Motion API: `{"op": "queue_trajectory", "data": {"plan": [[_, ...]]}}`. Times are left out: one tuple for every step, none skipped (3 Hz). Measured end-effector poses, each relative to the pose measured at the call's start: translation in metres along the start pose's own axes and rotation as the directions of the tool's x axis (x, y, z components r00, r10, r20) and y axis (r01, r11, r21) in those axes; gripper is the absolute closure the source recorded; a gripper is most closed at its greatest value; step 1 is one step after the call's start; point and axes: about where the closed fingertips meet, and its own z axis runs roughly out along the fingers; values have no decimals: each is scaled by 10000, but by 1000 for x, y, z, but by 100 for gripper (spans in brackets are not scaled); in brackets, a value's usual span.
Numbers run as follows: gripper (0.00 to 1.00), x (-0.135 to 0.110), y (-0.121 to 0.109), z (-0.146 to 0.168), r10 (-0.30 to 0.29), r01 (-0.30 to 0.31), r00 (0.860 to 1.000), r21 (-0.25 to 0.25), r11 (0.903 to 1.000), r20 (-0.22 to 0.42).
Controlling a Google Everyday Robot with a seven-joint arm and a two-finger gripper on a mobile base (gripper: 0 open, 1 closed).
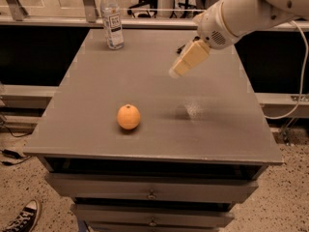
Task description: Pick blue plastic bottle
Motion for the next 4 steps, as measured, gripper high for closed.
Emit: {"op": "queue_trajectory", "data": {"plan": [[0,-22,-35,48,503,-542,9932,354,9979,1046],[0,-35,-64,78,857,-964,9806,533,9939,1764],[0,-49,-92,114,1365,-1585,9582,692,9849,2514],[0,-65,-113,145,1741,-2096,9319,808,9744,3182]]}}
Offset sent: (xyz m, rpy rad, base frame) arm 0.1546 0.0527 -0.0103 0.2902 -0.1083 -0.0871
